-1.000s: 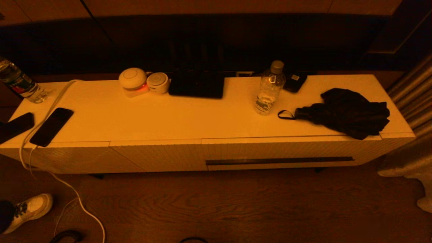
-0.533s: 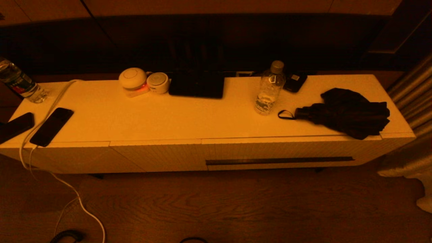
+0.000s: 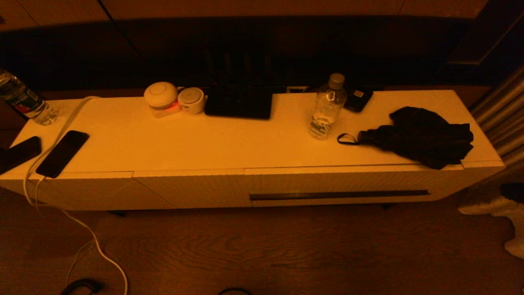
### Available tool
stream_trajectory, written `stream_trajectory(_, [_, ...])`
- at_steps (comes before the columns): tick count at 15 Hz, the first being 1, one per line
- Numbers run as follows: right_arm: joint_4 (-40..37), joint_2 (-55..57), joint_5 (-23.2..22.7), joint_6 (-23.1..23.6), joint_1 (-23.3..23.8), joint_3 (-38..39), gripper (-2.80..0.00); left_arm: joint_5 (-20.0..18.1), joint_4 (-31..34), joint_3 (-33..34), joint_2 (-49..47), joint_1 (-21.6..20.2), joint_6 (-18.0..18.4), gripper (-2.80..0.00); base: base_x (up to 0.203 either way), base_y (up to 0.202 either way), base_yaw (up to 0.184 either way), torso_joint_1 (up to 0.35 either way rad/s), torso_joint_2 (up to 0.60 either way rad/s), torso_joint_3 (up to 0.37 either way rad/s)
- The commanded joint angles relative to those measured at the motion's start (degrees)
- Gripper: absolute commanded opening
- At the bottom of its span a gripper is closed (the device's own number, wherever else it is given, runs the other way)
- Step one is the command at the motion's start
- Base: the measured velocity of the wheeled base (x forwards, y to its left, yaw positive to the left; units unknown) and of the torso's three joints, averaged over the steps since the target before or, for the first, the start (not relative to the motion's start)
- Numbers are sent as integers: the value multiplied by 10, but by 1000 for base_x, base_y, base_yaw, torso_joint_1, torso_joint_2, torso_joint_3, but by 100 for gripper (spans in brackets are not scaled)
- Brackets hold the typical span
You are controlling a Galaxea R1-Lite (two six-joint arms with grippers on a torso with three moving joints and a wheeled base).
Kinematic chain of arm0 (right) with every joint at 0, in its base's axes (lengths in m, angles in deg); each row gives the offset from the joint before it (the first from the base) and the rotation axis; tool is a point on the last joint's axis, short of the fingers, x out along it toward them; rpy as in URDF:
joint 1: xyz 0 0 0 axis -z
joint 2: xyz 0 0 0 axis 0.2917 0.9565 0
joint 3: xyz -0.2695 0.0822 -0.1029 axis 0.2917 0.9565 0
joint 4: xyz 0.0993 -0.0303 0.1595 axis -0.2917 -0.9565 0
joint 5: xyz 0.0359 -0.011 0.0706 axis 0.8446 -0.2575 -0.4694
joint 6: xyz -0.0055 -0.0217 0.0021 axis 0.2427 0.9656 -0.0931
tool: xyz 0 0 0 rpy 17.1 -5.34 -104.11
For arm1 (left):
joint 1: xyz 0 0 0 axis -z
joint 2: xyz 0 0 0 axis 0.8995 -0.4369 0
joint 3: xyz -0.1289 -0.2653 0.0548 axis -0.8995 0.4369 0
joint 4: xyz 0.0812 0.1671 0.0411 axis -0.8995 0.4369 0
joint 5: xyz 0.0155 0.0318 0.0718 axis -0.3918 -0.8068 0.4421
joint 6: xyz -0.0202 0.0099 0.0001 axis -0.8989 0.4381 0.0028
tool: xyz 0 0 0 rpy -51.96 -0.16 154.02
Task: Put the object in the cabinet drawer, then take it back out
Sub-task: Open the drawer
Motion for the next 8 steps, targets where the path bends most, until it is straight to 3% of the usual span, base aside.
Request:
stream_trajectory(1, [0,89,17,20,-59,-10,-280,0,0,0,0,0,0,-280,0,0,0,0,0,0])
stream_trajectory(4, [0,187,58,45,-126,-36,-280,0,0,0,0,0,0,-280,0,0,0,0,0,0])
stream_trajectory(8, [21,314,69,116,-141,-51,-280,0,0,0,0,0,0,-280,0,0,0,0,0,0])
